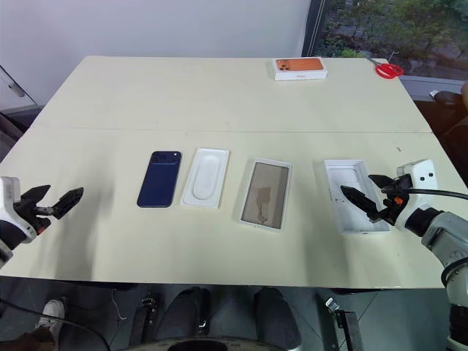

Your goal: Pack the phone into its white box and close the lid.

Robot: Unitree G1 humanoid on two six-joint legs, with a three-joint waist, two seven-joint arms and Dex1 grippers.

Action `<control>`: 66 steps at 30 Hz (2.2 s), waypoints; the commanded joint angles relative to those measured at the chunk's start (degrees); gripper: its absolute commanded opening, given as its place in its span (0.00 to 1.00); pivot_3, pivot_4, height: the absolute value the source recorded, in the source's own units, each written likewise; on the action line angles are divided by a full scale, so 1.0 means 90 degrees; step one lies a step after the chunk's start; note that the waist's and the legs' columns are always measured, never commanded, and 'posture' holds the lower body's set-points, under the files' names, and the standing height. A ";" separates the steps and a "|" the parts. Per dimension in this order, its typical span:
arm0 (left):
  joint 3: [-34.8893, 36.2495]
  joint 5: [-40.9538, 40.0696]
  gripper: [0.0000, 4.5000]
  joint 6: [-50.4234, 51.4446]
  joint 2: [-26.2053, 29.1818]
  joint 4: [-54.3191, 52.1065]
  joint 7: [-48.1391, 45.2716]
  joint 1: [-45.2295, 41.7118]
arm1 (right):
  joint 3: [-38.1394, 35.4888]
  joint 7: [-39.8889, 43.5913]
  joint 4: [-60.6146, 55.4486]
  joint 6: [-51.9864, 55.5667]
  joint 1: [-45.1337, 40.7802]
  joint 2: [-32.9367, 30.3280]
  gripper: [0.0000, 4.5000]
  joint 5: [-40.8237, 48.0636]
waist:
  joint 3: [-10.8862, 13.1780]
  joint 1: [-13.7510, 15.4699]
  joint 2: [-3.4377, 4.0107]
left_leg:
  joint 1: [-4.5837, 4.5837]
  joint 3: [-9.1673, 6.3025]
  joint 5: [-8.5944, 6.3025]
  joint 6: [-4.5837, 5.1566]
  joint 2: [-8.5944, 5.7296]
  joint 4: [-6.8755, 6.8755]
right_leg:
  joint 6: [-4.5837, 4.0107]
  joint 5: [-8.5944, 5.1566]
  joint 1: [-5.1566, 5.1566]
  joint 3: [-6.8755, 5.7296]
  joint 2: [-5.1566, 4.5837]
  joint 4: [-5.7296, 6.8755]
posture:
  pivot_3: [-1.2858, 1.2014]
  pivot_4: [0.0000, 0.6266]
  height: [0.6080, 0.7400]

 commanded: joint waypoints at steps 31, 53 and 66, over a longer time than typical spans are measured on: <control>-0.2379 -0.0838 1.00 0.2628 -0.0826 -0.1513 0.1832 -0.2376 | 0.1032 -0.0130 -0.1344 0.0438 -0.1090 0.0080 1.00 0.0421 | -0.0001 0.0021 0.0000 | 0.0002 -0.0015 0.0000 0.0000 -0.0002 0.0009 | 0.0001 0.0001 0.0012 -0.0007 0.0004 -0.0001 | 0.52 0.24 0.93; -0.2619 -0.0090 1.00 0.5758 -0.3578 -0.0294 0.3670 -0.5044 | 0.1576 -0.0449 -0.2928 0.0586 -0.0290 0.0176 1.00 0.0694 | -0.0002 0.0033 -0.0002 | -0.0027 -0.0034 -0.0004 0.0007 -0.0005 0.0064 | 0.0005 -0.0001 0.0014 -0.0027 0.0009 0.0004 | 0.52 0.24 0.93; -0.1805 0.0212 1.00 0.6334 -0.3796 -0.0523 0.3710 -0.5389 | 0.1628 -0.0423 -0.2928 0.0467 -0.0150 0.0180 1.00 0.0688 | -0.0002 0.0041 -0.0003 | -0.0027 -0.0033 -0.0004 0.0006 -0.0007 0.0065 | 0.0005 -0.0001 0.0016 -0.0027 0.0007 0.0003 | 0.52 0.24 0.93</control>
